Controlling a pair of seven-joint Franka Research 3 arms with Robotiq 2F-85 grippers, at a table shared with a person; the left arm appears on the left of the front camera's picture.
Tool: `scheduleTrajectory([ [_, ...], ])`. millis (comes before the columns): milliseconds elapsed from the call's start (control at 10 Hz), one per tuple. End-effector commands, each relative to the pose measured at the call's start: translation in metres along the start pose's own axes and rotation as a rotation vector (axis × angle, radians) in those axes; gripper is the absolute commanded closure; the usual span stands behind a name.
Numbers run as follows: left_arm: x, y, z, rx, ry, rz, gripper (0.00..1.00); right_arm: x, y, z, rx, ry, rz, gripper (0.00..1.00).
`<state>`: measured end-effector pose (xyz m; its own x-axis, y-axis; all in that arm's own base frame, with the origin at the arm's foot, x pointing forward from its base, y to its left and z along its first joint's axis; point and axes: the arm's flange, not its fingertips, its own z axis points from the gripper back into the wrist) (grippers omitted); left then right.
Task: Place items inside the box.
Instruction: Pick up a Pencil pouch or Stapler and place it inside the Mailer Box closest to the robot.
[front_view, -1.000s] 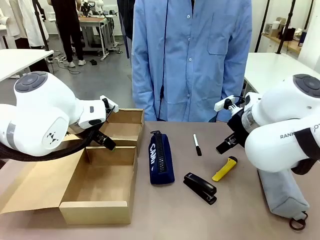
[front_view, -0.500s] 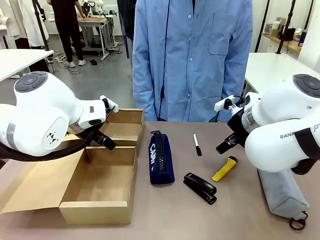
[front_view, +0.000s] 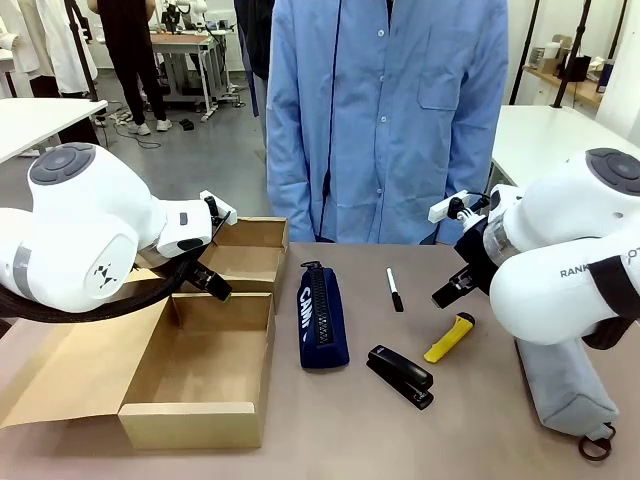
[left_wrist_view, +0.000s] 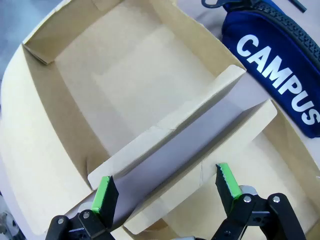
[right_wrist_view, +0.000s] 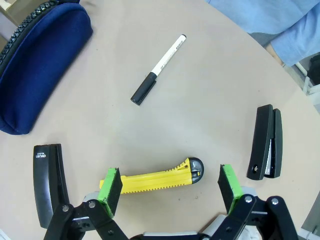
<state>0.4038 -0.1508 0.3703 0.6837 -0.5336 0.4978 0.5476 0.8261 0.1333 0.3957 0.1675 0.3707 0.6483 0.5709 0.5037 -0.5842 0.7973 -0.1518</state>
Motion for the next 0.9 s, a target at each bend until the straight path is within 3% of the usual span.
scheduleTrajectory([
  [0,0.000,0.000,0.000,0.000,0.000,0.000,0.00,0.000,0.000,0.000,0.000,0.000,0.000,0.00],
  [100,-0.001,0.004,0.022,-0.086,-0.032,-0.047,0.00,0.006,-0.002,0.023,0.030,0.018,-0.021,0.00],
  [300,0.003,0.020,0.103,-0.209,-0.053,0.115,0.00,0.018,-0.017,0.109,0.057,0.043,-0.207,0.00],
  [400,-0.007,0.039,0.159,-0.238,-0.089,0.179,0.00,0.009,-0.034,0.168,0.153,0.042,-0.320,0.00],
  [600,-0.033,0.077,0.205,-0.404,-0.114,0.210,0.00,-0.034,-0.071,0.228,0.274,-0.022,-0.454,0.00],
  [700,-0.052,0.114,0.218,-0.575,-0.144,0.250,0.00,-0.070,-0.101,0.250,0.364,-0.104,-0.537,0.00],
  [800,-0.083,0.171,0.223,-0.711,-0.230,0.401,0.00,-0.119,-0.139,0.264,0.437,-0.195,-0.666,0.00],
])
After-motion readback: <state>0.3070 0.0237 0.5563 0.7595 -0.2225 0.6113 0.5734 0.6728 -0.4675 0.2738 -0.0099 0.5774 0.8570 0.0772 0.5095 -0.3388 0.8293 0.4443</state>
